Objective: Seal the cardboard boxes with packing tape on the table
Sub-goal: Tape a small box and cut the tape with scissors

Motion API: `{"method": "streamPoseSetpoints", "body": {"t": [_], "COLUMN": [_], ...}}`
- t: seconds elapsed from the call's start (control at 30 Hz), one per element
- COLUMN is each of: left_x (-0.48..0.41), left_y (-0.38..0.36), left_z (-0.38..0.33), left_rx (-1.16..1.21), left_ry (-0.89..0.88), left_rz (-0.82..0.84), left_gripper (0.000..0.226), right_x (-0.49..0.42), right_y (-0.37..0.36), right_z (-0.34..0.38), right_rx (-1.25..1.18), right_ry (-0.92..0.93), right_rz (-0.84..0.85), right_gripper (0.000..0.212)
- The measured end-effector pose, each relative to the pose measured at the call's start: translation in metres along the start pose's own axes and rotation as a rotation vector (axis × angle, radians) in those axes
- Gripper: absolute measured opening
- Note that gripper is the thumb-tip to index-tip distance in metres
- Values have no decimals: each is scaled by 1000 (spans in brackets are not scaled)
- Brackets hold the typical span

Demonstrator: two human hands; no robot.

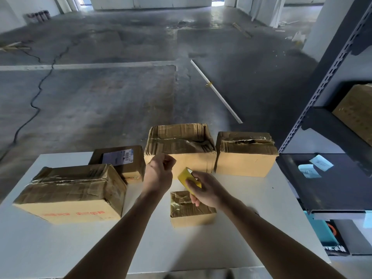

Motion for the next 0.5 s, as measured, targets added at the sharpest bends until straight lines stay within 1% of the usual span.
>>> {"method": "streamPoseSetpoints", "body": {"t": [0.1,0.13,0.27,0.33,0.5], "left_x": [1,1,3,6,6], "left_y": [3,5,11,11,14], "left_z": [-5,-7,-15,-19,-21], "left_rx": [-42,-48,-21,-25,1], "left_ry": [-131,-150,-195,-232,-249], "left_rz": [-21,-31,-70,-75,-122], "left_gripper": [11,11,9,9,7], "right_x": [-4,-5,-6,-6,-3], "right_y": [3,4,8,11,19], "right_z": [-2,-1,-4,-4,-6], "right_rx": [29,49,65,122,245], "right_ry": [-57,-69,-140,-159,-245], "right_rz": [-21,-27,-59,-75,-152], "right_gripper": [23,24,39,44,62]}}
Point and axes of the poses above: each hand's wrist, its own x-axis away from the middle knuckle, its own y-axis out of the back of the hand, z = x × y, the point moved 3 cm from there along -x, towards the middle knuckle, and after that the axes turned 3 degrees about x, right-handed, at the moved point
